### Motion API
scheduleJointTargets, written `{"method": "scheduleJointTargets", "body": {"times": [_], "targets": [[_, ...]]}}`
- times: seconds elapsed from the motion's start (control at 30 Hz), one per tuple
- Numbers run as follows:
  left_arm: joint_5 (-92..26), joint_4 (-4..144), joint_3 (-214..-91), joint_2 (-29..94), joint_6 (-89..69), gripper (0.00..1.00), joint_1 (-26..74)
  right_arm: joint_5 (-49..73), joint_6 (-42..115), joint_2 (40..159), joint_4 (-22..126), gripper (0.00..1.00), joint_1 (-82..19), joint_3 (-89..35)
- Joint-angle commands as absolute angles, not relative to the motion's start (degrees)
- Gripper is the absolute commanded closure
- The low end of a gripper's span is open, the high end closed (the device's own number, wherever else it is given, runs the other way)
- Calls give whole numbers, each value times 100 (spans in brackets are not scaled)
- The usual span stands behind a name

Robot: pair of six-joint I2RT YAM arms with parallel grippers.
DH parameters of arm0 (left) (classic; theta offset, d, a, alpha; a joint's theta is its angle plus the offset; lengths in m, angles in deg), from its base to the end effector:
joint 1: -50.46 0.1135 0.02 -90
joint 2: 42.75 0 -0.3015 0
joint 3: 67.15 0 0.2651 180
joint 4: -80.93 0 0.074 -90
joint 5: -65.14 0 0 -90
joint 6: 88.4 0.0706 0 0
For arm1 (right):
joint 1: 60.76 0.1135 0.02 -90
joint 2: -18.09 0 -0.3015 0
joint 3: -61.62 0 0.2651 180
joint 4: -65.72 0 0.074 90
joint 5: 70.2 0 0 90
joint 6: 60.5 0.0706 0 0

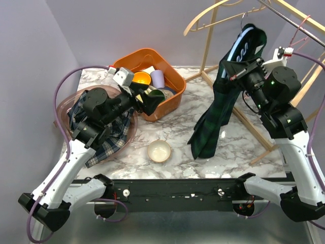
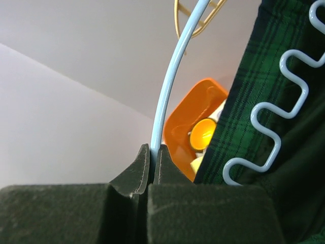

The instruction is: Remove the skirt from the hanger

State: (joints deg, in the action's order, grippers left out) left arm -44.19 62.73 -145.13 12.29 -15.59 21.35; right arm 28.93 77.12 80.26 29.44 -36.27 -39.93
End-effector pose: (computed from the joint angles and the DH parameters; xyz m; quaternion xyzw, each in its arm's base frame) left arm 0.1909 -0.1330 0.4755 0.1922 0.6512 -0.3897 0.6222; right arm 0.2118 0.0842 0.5561 0.1940 0.6600 0.3817 0.6173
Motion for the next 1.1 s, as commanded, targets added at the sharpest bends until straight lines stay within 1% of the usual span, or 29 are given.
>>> {"method": "scheduleJointTargets", "body": {"times": [0.0, 0.03, 0.07, 0.13, 0.17, 0.2, 0.23, 0.27, 0.3, 0.4, 0.53, 0.63, 0.73, 0.83, 0.87, 0.97, 1.07], "targets": [[-4447, 6759, -14843, 1270, -1353, 1, 1277, 2524, 8494, 7417, 4358, 99, -3597, -3401], [-4289, 6759, -14878, 1314, -1291, 1, 1066, 2551, 8774, 7329, 4489, 99, -3589, -3243], [-3931, 6759, -14922, 1332, -1212, 1, 577, 2586, 8899, 7198, 4761, 99, -3580, -2963], [-3490, 6768, -15063, 1454, -905, 1, 91, 2753, 9145, 7092, 4886, 99, -3545, -2794], [-3061, 6889, -15098, 1499, -747, 1, -190, 2797, 9146, 7030, 5043, 99, -3518, -2715], [-2770, 6873, -15229, 1551, -615, 1, -697, 2902, 9129, 6969, 5088, 99, -3518, -2688], [-2532, 6864, -15317, 1682, -405, 1, -972, 2981, 9155, 6933, 5062, 99, -3510, -2688], [-1738, 6873, -15396, 1771, -350, 1, -1192, 3052, 9207, 6898, 5001, 99, -3509, -2688], [-1434, 6873, -15562, 1859, -306, 1, -1551, 3139, 9269, 6811, 5018, 99, -3509, -2653], [-625, 6882, -15818, 2263, -52, 1, -1844, 3149, 9409, 6740, 5036, 99, -3509, -2722], [-412, 7162, -15880, 2737, 290, 1, -2169, 3044, 9787, 6687, 4921, 99, -3509, -2872], [-192, 7426, -15933, 3027, 494, 1, -2240, 2939, 10007, 6643, 4886, 99, -3509, -2933], [-209, 7453, -16039, 3256, 573, 1, -2284, 2999, 10113, 6538, 4878, 99, -3509, -2951], [-454, 7593, -15995, 3310, 468, 1, -2320, 3157, 10148, 6415, 4886, 99, -3509, -2907], [-760, 7629, -15969, 3301, 415, 1, -2320, 3193, 10148, 6388, 4895, 99, -3509, -2890], [-1175, 7760, -15889, 3283, 309, 1, -2337, 3211, 10165, 6353, 4886, 99, -3509, -2855], [-983, 7805, -15968, 3423, 292, 1, -2390, 3088, 10236, 6335, 5000, 99, -3509, -2740]]}}
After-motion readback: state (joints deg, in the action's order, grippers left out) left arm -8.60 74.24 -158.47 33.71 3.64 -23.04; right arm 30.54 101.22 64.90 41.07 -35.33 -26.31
